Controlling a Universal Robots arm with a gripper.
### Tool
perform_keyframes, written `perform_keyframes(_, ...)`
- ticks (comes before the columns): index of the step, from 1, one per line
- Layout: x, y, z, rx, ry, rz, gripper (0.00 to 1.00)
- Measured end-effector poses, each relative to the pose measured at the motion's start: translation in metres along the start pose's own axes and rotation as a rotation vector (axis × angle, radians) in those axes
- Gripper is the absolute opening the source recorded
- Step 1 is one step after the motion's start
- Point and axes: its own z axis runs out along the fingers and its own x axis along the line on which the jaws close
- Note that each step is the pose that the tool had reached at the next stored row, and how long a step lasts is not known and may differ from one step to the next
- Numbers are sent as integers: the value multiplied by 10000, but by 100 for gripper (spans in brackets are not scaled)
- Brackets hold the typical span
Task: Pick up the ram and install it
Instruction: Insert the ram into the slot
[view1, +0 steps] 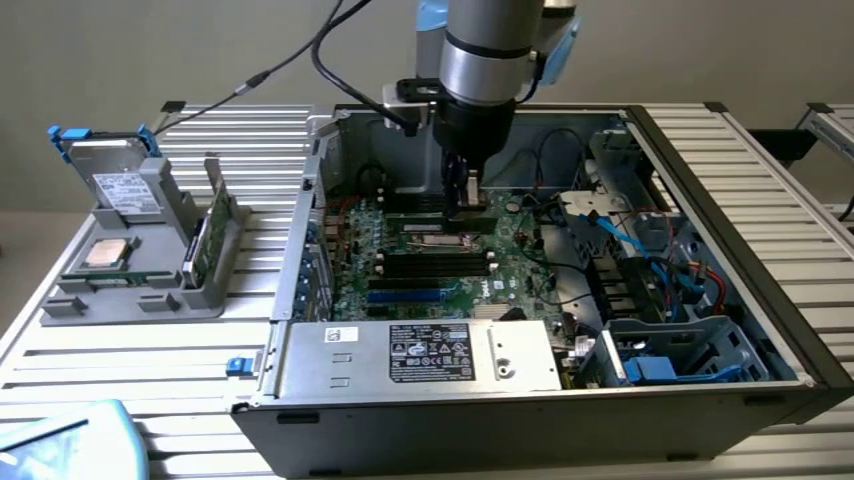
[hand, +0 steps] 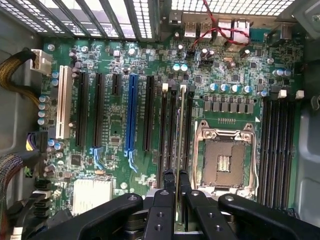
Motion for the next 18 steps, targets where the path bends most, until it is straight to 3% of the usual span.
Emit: perform_keyframes(18,9,17,334,-1,21,-9,14)
